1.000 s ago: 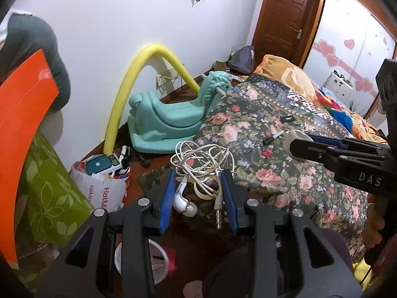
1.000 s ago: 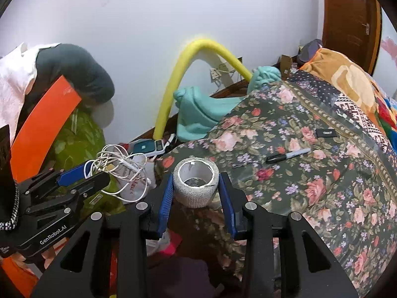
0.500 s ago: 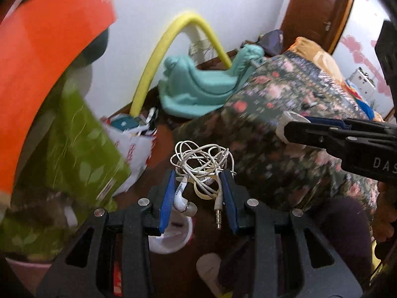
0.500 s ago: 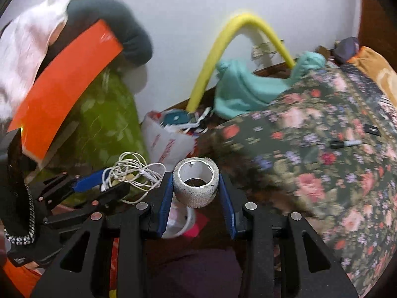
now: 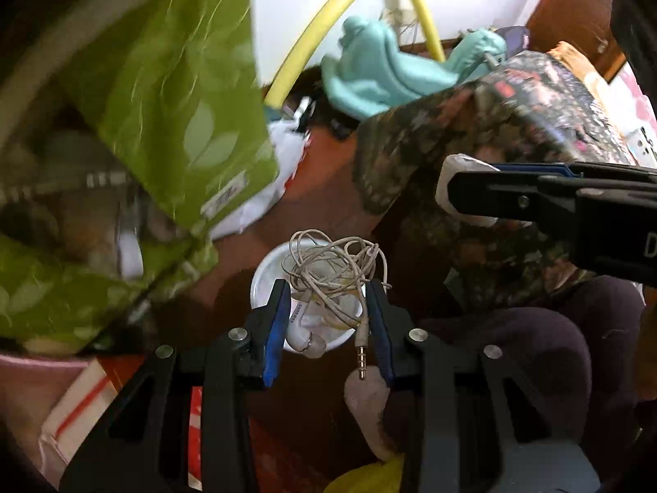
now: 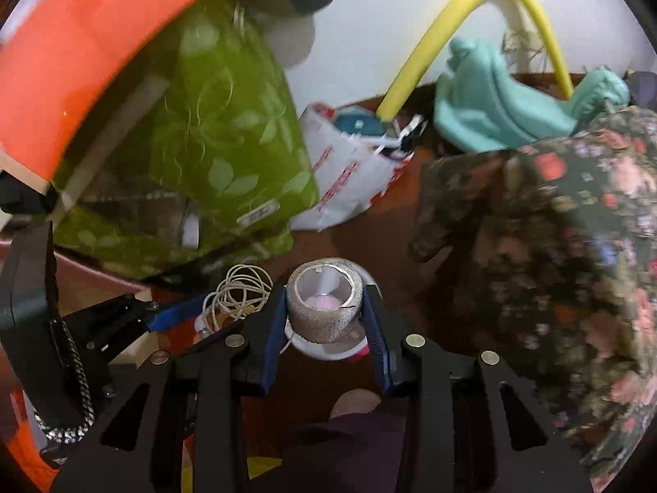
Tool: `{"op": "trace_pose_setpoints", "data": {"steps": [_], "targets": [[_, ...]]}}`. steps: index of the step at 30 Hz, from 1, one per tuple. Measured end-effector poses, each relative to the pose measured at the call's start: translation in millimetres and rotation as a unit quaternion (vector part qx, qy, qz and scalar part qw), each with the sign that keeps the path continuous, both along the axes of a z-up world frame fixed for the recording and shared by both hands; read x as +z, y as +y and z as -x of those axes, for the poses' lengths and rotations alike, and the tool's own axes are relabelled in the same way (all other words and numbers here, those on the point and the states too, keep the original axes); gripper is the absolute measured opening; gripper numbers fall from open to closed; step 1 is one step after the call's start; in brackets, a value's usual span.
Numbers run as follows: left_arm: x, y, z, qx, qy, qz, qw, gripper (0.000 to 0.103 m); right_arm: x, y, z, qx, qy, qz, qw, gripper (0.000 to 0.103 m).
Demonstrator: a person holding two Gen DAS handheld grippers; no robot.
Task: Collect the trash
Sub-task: 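Open the left tool to drop the cables while the right tool drops the tape roll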
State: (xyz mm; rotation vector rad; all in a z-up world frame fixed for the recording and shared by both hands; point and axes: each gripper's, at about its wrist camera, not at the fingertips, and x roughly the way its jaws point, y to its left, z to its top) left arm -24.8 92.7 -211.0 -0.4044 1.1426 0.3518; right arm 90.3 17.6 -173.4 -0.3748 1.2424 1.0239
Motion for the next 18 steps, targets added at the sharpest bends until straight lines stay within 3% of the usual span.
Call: {"op": "trace_pose_setpoints", "data": {"steps": [5, 11, 12, 14, 18], "targets": [[-32.5, 18.2, 3.8, 0.024, 0.028, 0.041, 0.9985, 0.037, -22.1, 23.6, 2.9, 0.017, 0.031, 0.023, 0.999, 0.034], [-51.3, 36.7, -1.3, 0.049, 0.034, 0.080, 0.9950, 0.037, -37.8, 44.6, 1.0, 0.031, 0.072, 0.037, 0.996, 0.036], [-52.4, 38.5, -2.6, 0.053, 0.034, 0.081, 0.9947, 0.037, -40.8, 46.7, -0.3, 0.031, 0.082, 0.039, 0.995, 0.039], [-53.2, 40.4, -5.8, 0.052, 0.041, 0.070, 0.9954, 0.039, -42.6, 47.1, -2.2, 0.026, 0.088, 0.038, 0.995, 0.053], [-53.7, 40.2, -7.4, 0.047, 0.047, 0.064, 0.9957, 0.039, -41.0, 45.2, -4.7, 0.021, 0.080, 0.039, 0.996, 0.054]]}}
